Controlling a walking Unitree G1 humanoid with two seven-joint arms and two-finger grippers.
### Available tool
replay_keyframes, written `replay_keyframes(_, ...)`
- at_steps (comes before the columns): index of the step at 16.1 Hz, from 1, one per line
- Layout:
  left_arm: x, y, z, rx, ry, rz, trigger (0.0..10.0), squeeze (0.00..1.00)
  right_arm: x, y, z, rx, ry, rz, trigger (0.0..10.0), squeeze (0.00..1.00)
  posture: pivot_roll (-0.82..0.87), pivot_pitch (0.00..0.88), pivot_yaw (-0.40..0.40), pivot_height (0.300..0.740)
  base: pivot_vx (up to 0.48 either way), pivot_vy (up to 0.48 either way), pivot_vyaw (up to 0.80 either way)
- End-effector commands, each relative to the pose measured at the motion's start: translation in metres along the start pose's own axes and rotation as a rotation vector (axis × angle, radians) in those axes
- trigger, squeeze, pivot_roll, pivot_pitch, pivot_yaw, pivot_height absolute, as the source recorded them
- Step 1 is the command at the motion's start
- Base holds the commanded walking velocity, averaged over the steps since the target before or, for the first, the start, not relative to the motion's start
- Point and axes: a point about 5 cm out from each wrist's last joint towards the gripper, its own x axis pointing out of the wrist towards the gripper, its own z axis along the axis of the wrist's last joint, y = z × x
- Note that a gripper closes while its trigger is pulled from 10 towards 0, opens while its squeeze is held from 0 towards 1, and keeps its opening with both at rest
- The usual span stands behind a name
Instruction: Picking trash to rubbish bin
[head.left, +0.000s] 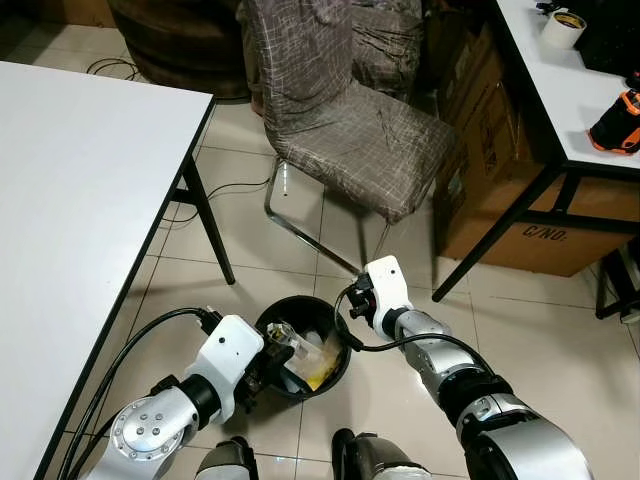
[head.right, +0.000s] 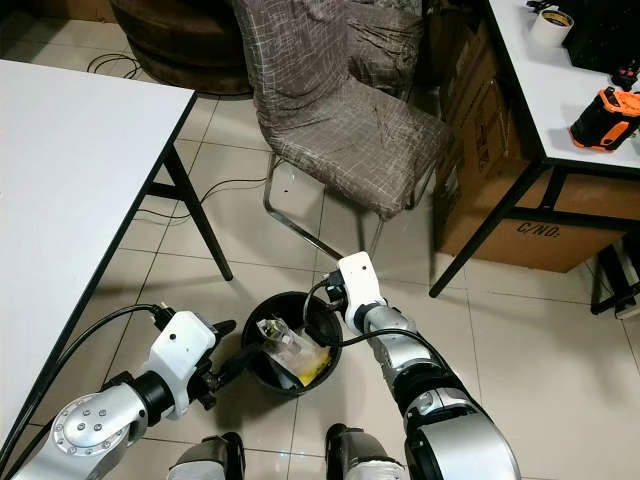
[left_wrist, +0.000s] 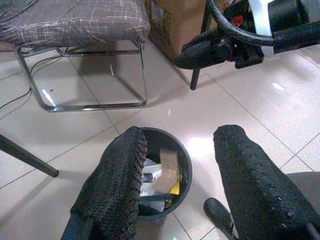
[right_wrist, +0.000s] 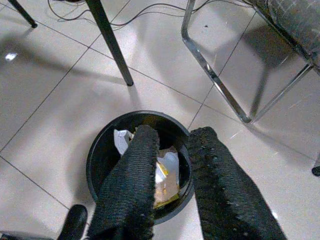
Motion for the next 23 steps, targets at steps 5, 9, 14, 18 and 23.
replay_keyframes(5, 0.01, 0.02, 0.007, -0.094, -0.047, 0.244, 10.0, 0.0, -0.007, -0.013, 0.011, -0.005, -0.104, -0.069, 10.0, 0.0, -0.02, 0.189, -0.087, 0.74, 0.0, 0.0, 0.0)
replay_keyframes(9, 0.017, 0.022, 0.013, -0.179, -0.101, 0.275, 10.0, 0.0, -0.052, -0.026, 0.007, 0.016, -0.155, -0.175, 10.0, 0.0, -0.04, 0.124, -0.072, 0.74, 0.0, 0.0, 0.0)
replay_keyframes(14, 0.011, 0.019, 0.014, -0.159, -0.096, 0.29, 10.0, 0.0, -0.093, -0.01, 0.009, 0.061, -0.231, -0.21, 10.0, 0.0, -0.02, 0.092, -0.063, 0.74, 0.0, 0.0, 0.0)
replay_keyframes(18, 0.01, 0.022, 0.029, -0.121, -0.136, 0.289, 10.0, 0.0, -0.102, -0.002, 0.02, 0.072, -0.254, -0.196, 10.0, 0.0, -0.02, 0.088, -0.07, 0.74, -0.133, 0.0, 0.0)
replay_keyframes(23, 0.011, 0.024, 0.044, -0.094, -0.183, 0.274, 10.0, 0.0, -0.106, 0.001, 0.033, 0.07, -0.278, -0.184, 10.0, 0.0, -0.02, 0.074, -0.072, 0.74, -0.215, 0.0, 0.0)
